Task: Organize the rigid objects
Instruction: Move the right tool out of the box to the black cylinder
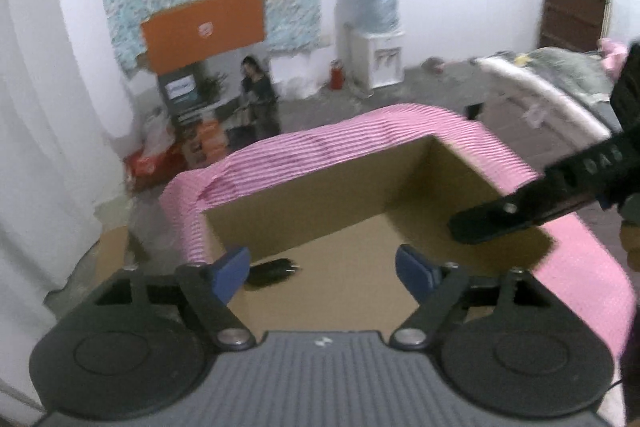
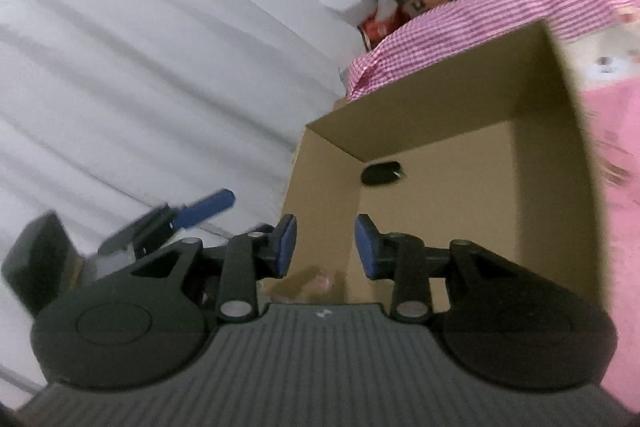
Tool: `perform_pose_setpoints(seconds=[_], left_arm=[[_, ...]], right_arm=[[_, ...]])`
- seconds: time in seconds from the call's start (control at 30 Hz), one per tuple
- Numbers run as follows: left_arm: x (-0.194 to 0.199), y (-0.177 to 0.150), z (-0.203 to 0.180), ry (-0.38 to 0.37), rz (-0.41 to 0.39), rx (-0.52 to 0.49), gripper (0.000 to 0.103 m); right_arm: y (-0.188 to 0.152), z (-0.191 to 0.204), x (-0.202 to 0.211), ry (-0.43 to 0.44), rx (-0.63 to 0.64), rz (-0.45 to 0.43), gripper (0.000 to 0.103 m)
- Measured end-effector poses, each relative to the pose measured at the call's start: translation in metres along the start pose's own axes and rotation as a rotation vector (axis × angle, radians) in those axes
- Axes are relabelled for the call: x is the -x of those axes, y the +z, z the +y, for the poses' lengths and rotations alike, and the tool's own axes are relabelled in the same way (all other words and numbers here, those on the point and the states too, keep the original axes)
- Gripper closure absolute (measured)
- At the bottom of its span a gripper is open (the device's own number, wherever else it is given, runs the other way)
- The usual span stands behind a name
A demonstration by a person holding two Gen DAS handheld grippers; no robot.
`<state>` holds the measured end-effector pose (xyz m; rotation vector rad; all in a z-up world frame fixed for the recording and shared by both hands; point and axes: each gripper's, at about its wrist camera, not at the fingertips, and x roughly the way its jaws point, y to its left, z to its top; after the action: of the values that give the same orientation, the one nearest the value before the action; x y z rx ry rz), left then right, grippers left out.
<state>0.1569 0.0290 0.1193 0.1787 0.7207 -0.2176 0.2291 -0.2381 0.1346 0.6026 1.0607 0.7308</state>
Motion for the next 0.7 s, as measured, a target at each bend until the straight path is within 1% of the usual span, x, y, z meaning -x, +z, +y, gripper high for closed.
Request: perform_pose_setpoints(seconds=[0.03, 0.1, 0.2, 0.3, 0.4, 0.5, 0.6, 0.7], left_arm=[[0.007, -0.005, -0.006, -0.021, -0.01, -0.003, 0.017], [0.016, -0.014, -0.02, -0.062, -0.023, -0.005, 0.016], [0.026, -0.032, -0.05, -0.139, -0.029, -0.014, 0.015], [0.026, -0.05, -0.081, -0.195, -0.028, -0.033, 0.014], [0.017, -0.071, -0.114, -0.231, -0.021, -0.075, 0.014], [-0.001, -0.092, -0.148, -0.249, 0.017, -0.131, 0.014], [-0.02, -0.111, -0.177, -0.221, 0.031, -0.199, 0.015], [-0.041, -0.121, -0.198, -0.206, 0.044, -0.256, 0.017]], right_arm=[[-0.015, -0.002, 0.02, -0.009, 0.02, -0.024, 0.066], [-0.037, -0.008, 0.047, -0.037, 0.042, -0.066, 0.061], [-0.078, -0.024, 0.084, -0.112, 0.063, -0.139, 0.06], [-0.112, -0.048, 0.101, -0.181, 0.04, -0.179, 0.06], [-0.137, -0.071, 0.1, -0.233, 0.013, -0.19, 0.06], [-0.152, -0.097, 0.088, -0.277, -0.027, -0.179, 0.06], [-0.166, -0.114, 0.077, -0.286, -0.071, -0.16, 0.06], [-0.168, -0.125, 0.064, -0.288, -0.096, -0.144, 0.062]])
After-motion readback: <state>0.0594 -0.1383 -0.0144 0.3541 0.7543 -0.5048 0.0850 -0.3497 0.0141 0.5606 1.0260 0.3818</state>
